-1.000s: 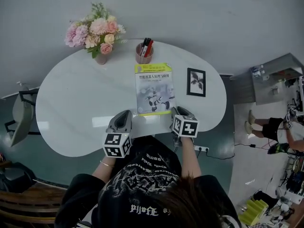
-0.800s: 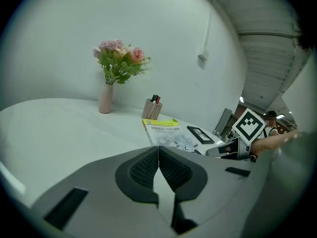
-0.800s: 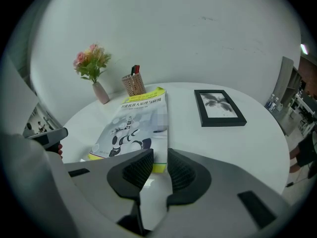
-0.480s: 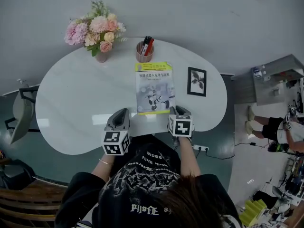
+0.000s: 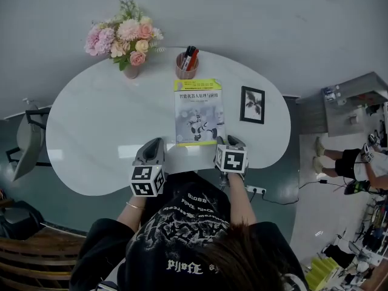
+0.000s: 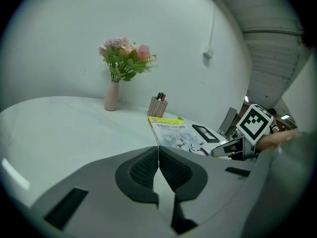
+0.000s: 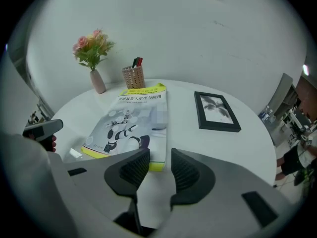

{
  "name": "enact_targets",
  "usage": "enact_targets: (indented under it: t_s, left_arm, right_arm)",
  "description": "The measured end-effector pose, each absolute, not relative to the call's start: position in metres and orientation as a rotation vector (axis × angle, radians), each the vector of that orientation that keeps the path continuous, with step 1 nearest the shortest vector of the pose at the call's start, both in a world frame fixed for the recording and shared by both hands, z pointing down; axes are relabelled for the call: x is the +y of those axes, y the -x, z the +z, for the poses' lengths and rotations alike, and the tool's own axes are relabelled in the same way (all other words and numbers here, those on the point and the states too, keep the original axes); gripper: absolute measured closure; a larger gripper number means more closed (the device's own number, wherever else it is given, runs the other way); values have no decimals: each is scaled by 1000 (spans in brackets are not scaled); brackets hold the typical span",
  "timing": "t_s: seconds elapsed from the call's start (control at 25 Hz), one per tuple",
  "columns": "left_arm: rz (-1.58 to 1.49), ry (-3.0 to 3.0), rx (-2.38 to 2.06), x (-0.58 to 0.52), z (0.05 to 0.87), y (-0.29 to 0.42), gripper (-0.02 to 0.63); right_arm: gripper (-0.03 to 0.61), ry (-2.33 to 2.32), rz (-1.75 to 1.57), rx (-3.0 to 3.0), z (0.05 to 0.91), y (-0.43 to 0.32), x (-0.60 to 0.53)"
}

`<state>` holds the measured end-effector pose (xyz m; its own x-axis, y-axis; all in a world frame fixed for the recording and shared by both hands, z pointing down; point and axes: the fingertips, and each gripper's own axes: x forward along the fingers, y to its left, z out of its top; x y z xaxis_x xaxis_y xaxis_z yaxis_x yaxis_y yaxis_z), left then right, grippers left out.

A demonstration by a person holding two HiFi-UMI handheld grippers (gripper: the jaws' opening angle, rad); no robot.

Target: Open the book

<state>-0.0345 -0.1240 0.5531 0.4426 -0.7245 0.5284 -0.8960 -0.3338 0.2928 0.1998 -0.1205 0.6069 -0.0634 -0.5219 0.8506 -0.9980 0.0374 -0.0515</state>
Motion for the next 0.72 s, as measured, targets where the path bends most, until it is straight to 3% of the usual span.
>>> enact_targets:
  t_s: [0.24, 0.32, 0.52, 0.72]
  left_arm:
    - [401, -2111, -1368, -124, 558, 40, 590]
    - [401, -2109, -1376, -125, 558, 42, 590]
    - [407, -2117, -1371, -127, 559, 40, 589]
    - [401, -2104, -1366, -129, 561, 41, 591]
  right_arm:
    - [463, -1561, 1027, -1649, 602, -202, -121]
    - [505, -1585, 1024, -1642, 597, -204, -121]
    - [534, -1572, 911, -1608, 597, -202, -122]
    - [545, -1671, 1056, -1647, 585, -197, -124]
